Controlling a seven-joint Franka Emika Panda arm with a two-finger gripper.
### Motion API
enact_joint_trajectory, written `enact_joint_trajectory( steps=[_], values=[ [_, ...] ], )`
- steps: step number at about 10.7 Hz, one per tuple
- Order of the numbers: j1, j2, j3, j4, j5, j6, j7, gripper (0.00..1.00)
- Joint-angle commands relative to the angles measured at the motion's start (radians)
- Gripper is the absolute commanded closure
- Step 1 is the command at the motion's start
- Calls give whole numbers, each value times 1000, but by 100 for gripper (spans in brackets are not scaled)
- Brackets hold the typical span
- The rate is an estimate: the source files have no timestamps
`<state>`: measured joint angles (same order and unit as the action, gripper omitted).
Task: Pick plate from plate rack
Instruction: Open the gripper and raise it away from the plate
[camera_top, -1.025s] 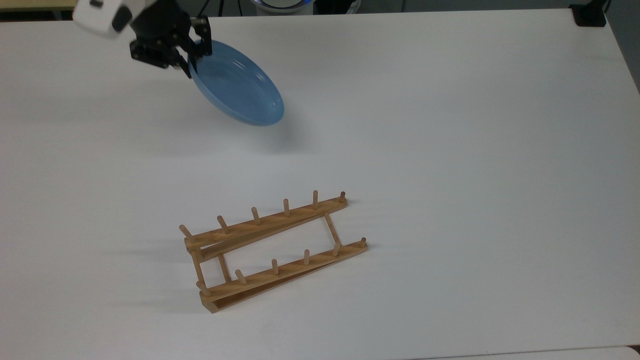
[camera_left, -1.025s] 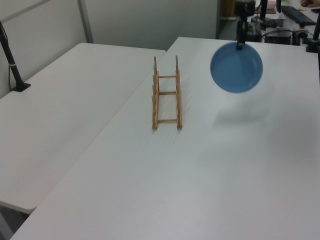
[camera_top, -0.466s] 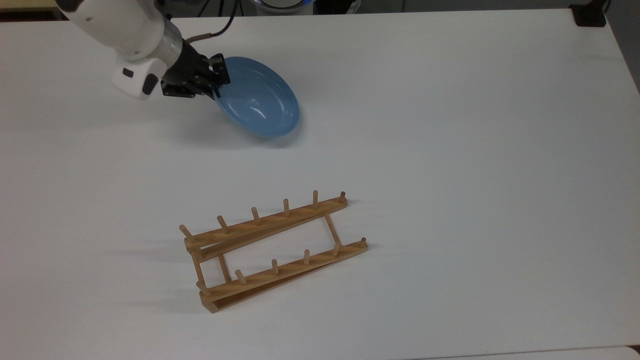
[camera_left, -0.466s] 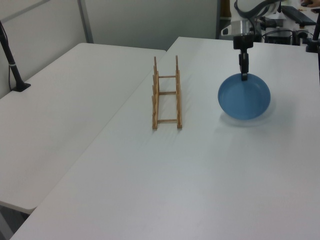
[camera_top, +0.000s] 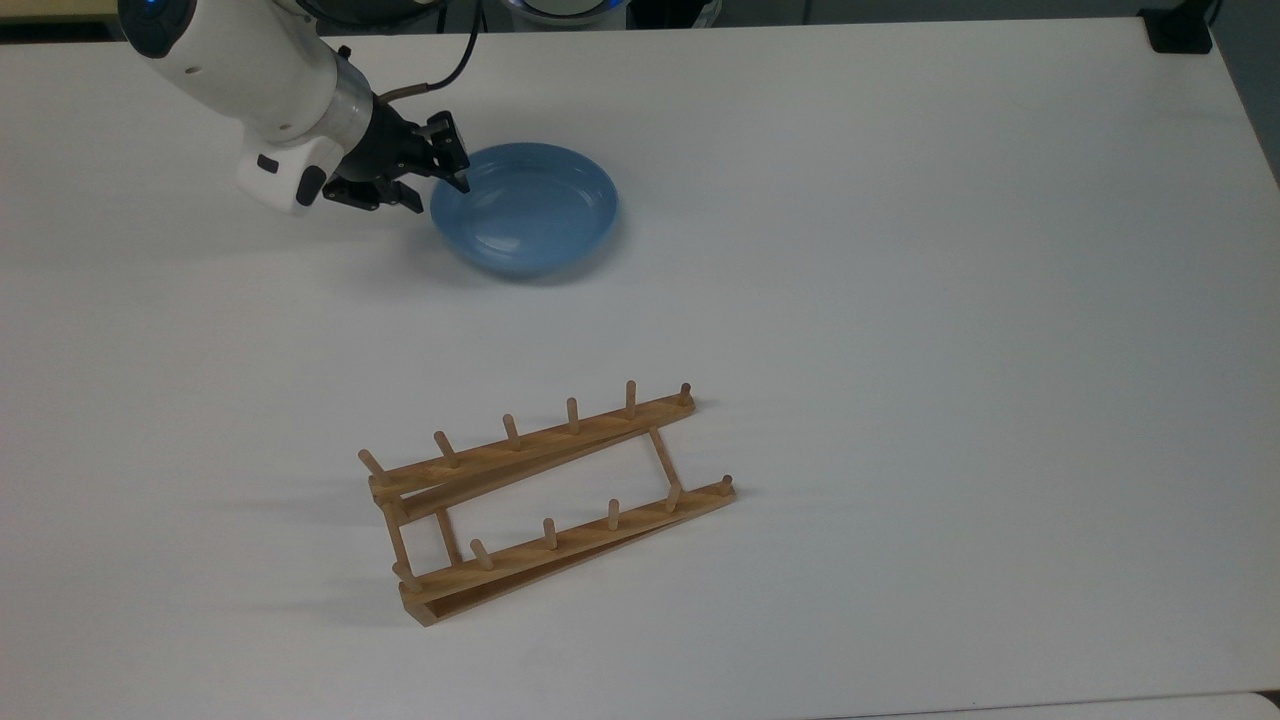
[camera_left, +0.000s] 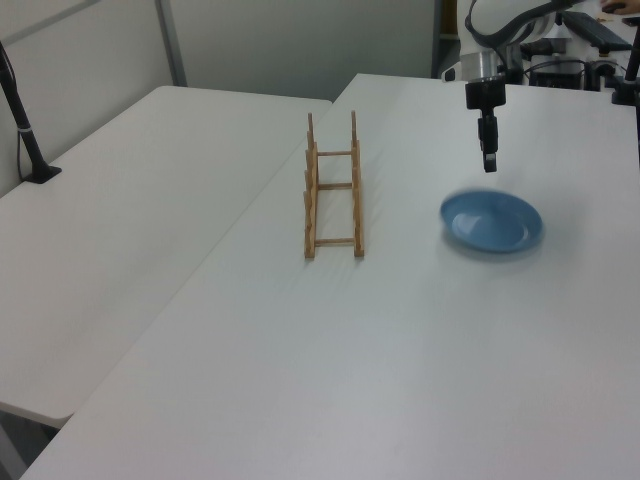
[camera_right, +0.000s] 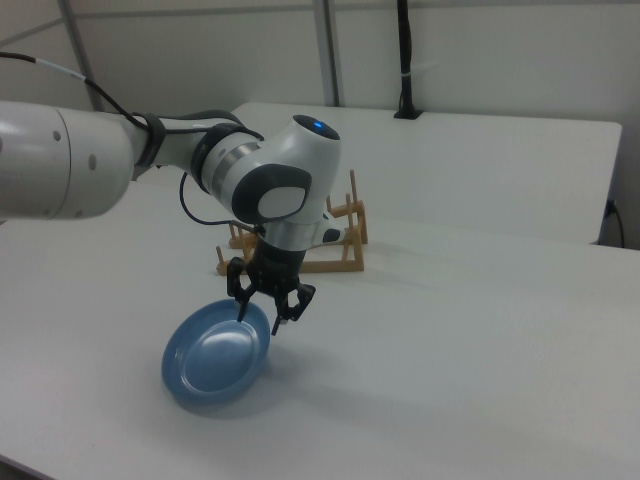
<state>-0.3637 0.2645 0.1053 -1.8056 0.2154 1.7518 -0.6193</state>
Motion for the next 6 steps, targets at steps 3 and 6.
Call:
enact_joint_trajectory(
  steps=[3, 6],
  values=[
    [9, -115, 2, 47, 22, -23, 100, 0],
    [49, -207, 7, 138, 19, -123, 315, 0]
  ],
)
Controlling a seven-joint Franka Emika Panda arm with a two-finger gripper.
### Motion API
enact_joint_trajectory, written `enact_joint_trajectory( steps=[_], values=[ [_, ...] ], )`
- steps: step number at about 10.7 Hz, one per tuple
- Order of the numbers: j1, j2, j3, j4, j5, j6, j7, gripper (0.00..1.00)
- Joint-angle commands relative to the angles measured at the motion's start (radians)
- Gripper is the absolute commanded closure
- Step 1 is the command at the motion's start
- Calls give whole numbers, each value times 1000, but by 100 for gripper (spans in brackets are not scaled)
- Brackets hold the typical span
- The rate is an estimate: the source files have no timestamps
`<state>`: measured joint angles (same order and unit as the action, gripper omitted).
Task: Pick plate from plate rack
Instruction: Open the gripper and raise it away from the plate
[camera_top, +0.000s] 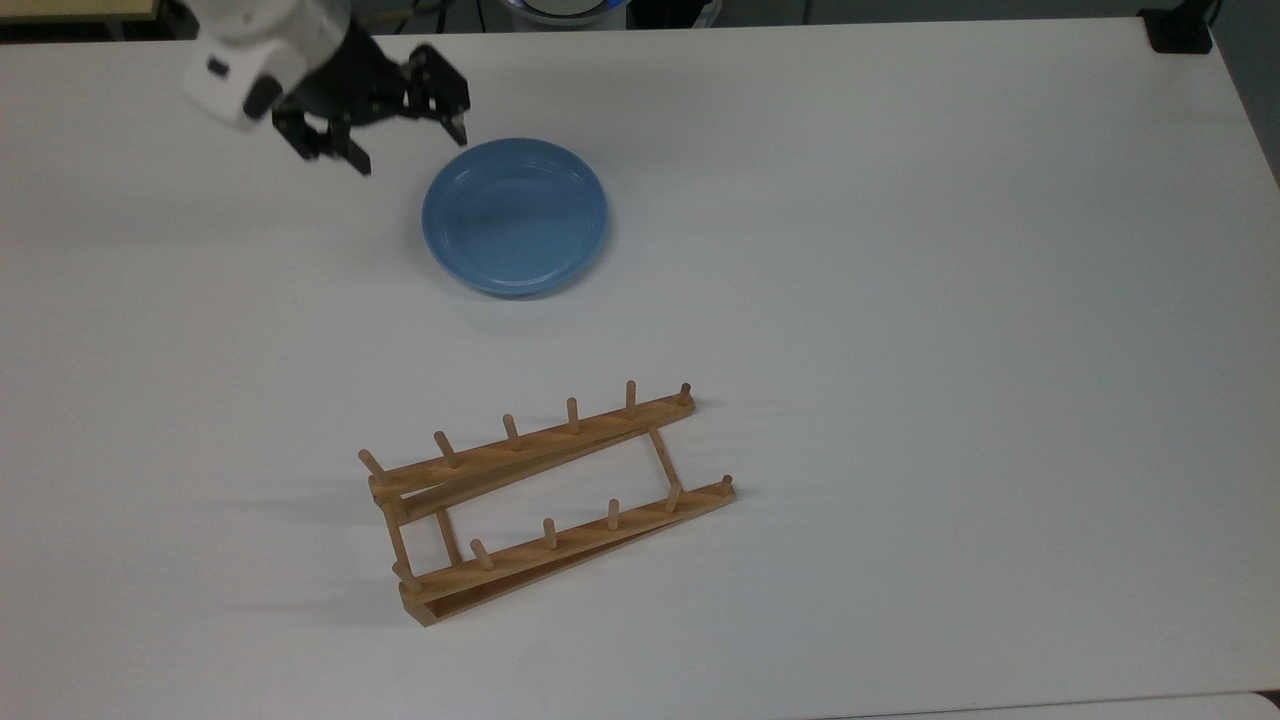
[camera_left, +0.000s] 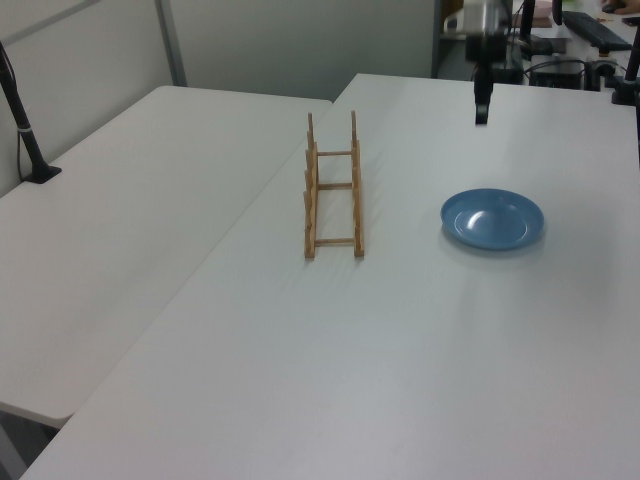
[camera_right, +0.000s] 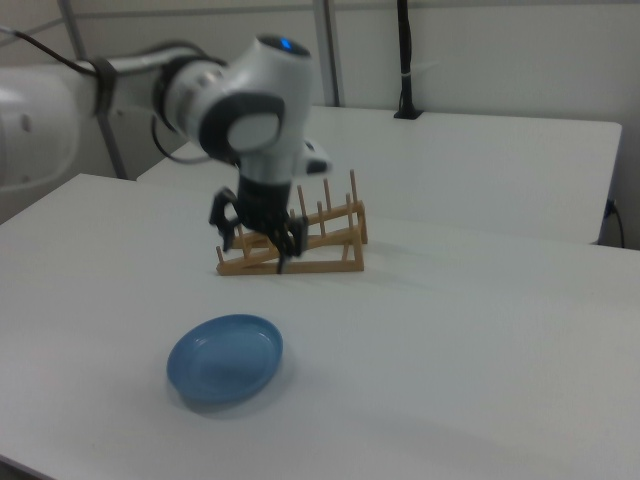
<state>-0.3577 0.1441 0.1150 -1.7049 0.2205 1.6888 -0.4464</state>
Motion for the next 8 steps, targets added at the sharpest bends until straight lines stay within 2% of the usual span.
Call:
enact_joint_trajectory(
  steps=[1, 3, 5, 6, 7, 8],
  values=[
    [58, -128, -5, 37, 5, -60, 216, 0],
    [115, -188, -17, 39, -22, -73, 349, 0],
    [207, -202, -18, 53, -157, -75, 518, 0],
    [236, -199, -23, 68, -193, -89, 617, 0],
    [247, -201, -27, 68, -196, -107, 674, 0],
    [249, -204, -29, 70, -196, -107, 673, 0]
  ],
)
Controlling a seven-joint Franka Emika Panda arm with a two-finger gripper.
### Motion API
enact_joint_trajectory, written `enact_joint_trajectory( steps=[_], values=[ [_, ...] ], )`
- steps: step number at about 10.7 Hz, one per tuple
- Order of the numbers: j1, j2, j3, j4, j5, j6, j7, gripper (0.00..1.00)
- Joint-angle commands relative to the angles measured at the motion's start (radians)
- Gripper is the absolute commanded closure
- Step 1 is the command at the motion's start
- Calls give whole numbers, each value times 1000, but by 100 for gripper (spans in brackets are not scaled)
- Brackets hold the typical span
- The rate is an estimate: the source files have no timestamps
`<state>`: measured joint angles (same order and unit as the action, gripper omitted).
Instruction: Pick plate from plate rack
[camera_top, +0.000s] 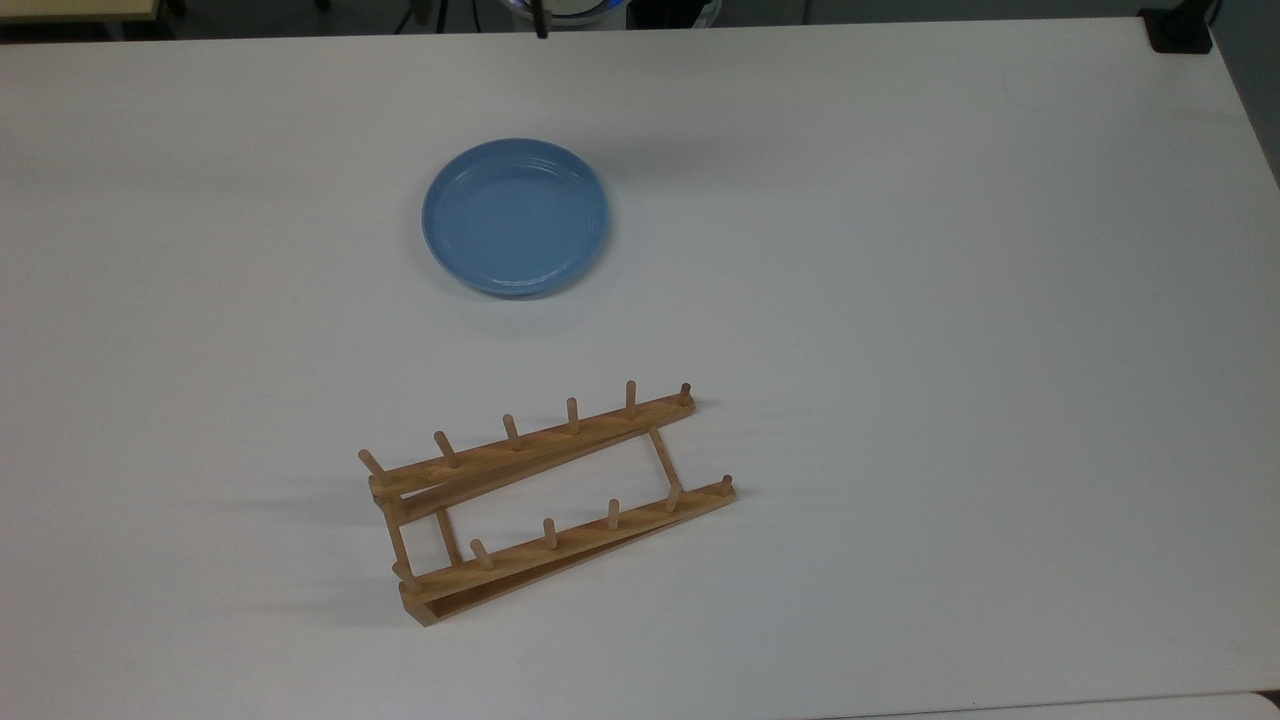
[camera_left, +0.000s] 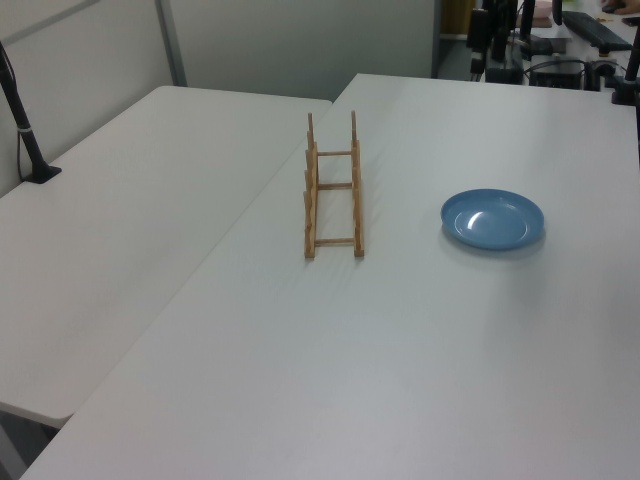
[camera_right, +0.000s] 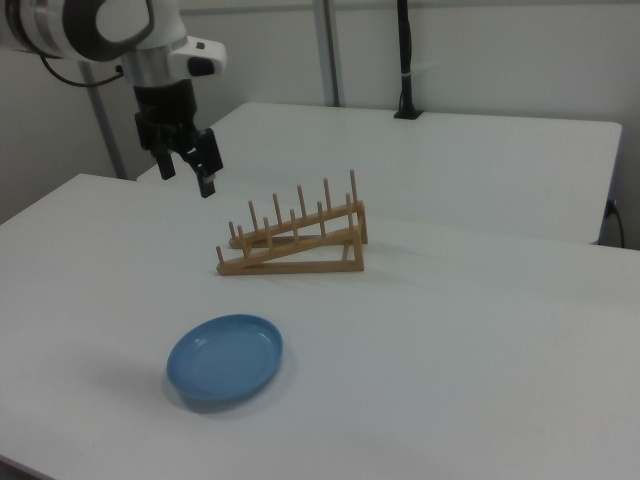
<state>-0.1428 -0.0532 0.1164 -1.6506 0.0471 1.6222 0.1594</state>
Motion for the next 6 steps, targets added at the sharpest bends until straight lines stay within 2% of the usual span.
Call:
enact_joint_trajectory(
  steps=[1, 3, 4, 6],
  values=[
    [32, -4, -32, 14, -24, -24, 40, 0],
    [32, 3, -58, 12, -26, 49, -133, 0],
    [32, 4, -78, 12, -18, 71, -141, 0],
    [32, 9, -78, 14, -24, 84, -155, 0]
  ],
)
